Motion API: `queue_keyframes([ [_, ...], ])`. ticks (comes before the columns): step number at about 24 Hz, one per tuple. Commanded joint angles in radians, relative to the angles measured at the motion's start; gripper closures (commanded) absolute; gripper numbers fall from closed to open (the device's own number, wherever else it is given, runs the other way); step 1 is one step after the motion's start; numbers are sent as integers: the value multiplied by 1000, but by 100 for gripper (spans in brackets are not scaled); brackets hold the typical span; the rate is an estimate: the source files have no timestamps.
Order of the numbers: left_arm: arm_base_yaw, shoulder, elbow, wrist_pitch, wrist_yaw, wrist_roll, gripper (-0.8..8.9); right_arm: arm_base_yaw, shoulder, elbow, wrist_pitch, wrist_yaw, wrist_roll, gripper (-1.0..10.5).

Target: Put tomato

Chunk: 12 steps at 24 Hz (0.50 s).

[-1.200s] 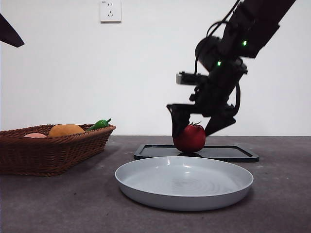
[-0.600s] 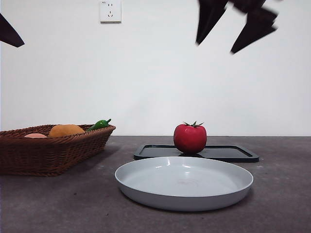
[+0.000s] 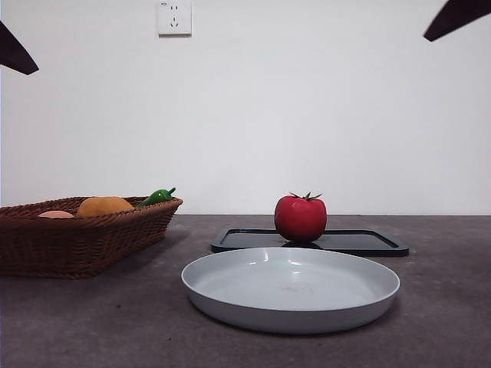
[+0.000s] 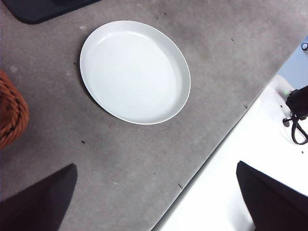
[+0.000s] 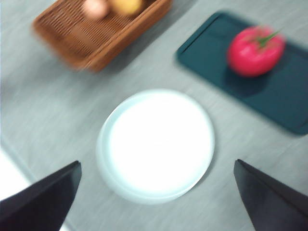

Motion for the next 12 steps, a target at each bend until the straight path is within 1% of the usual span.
queue_keyframes([
  [1,-5,6,21,5,1,5,286,41,-55,-45,9,-3,21,472],
  [3,-4,6,21,5,1,5,286,69,-103,-86,9,-3,30,498],
  [6,-5,6,21,5,1,5,286,94,-140,-101,10,-2,36,499],
  [8,-4,6,21,5,1,5,301,95,-144,-101,10,-1,36,536],
  [9,-4,6,21,5,1,6,360,95,-144,-101,10,-1,36,575],
  [10,-4,6,21,5,1,6,444,95,-144,-101,10,-2,36,650],
  [12,-4,6,21,8,1,6,571,95,-144,-101,10,-2,35,782],
])
